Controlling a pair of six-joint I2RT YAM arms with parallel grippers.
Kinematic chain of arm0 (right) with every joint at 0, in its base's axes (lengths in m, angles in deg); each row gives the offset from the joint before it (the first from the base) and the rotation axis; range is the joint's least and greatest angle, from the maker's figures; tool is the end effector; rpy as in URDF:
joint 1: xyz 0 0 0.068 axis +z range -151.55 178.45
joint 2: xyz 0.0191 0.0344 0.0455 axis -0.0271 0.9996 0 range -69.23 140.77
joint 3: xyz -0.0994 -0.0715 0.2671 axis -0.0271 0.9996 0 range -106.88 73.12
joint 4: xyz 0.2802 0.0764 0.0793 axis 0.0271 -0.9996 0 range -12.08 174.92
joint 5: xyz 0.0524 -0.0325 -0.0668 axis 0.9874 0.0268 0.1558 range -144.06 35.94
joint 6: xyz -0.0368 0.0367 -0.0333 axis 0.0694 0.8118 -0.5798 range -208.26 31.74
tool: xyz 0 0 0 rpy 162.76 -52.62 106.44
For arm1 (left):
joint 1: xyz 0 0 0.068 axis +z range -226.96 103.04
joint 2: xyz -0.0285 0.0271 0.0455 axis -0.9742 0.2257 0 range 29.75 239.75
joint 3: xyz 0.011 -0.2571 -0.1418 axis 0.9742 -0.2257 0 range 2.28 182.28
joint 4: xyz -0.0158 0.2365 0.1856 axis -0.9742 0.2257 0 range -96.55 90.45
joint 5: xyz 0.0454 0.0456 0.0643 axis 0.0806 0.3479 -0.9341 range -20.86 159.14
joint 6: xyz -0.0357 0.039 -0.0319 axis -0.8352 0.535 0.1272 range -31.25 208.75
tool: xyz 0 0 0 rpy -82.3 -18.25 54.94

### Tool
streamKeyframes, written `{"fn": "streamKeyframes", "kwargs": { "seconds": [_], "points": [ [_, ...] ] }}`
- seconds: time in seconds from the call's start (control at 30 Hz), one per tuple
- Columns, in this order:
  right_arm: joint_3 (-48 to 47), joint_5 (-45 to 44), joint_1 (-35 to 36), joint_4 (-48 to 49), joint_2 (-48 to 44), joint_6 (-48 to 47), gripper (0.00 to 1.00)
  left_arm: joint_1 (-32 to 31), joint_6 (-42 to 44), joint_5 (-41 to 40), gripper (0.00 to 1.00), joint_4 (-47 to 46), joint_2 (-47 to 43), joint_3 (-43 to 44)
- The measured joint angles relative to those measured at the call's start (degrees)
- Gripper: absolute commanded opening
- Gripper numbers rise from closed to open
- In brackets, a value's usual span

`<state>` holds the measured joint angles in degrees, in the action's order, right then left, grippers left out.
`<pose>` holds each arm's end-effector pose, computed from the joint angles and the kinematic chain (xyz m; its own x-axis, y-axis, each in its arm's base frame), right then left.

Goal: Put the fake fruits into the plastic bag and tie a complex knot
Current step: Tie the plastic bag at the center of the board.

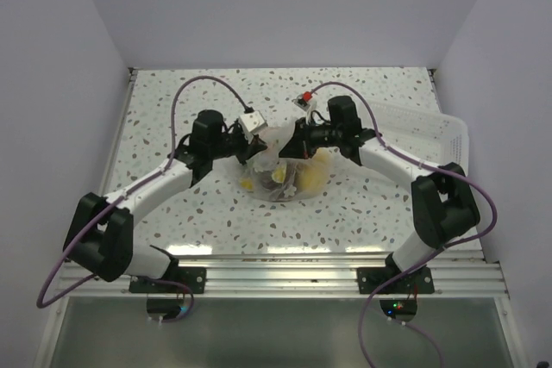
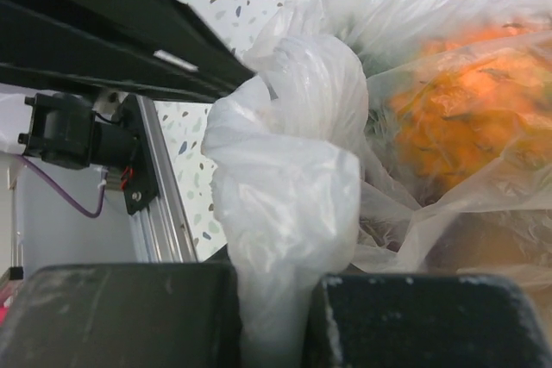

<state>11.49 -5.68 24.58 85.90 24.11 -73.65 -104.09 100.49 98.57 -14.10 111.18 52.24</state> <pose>0.3460 0.2084 0.2452 -0.6634 -0.1388 -0.7353 -0.7255 0.3599 0.5866 0.3083 -0.1837 0.2510 -0.1910 0.2970 -0.9356 0.8538 0.5205 -0.0090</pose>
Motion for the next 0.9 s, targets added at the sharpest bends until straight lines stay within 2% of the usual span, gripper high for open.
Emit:
{"fn": "streamKeyframes", "kwargs": {
  "seconds": [0.17,0.33,0.53,0.9],
  "points": [
    [0.31,-2.62,-0.22,1.81,0.00,4.02,0.00,1.03,1.64,7.76,0.00,2.49,-6.14,-1.68],
    [1.33,-3.37,-0.31,6.34,0.02,9.86,0.00,-0.48,2.43,13.64,0.00,2.38,-4.09,-1.75],
    [2.62,-1.03,-0.33,9.40,0.02,13.22,0.00,-1.73,0.55,10.56,0.00,-0.83,3.43,-1.27],
    [2.38,2.82,-1.27,1.53,0.02,2.86,0.00,-1.66,-5.42,1.51,0.00,-7.78,4.04,-1.14]
  ]
}}
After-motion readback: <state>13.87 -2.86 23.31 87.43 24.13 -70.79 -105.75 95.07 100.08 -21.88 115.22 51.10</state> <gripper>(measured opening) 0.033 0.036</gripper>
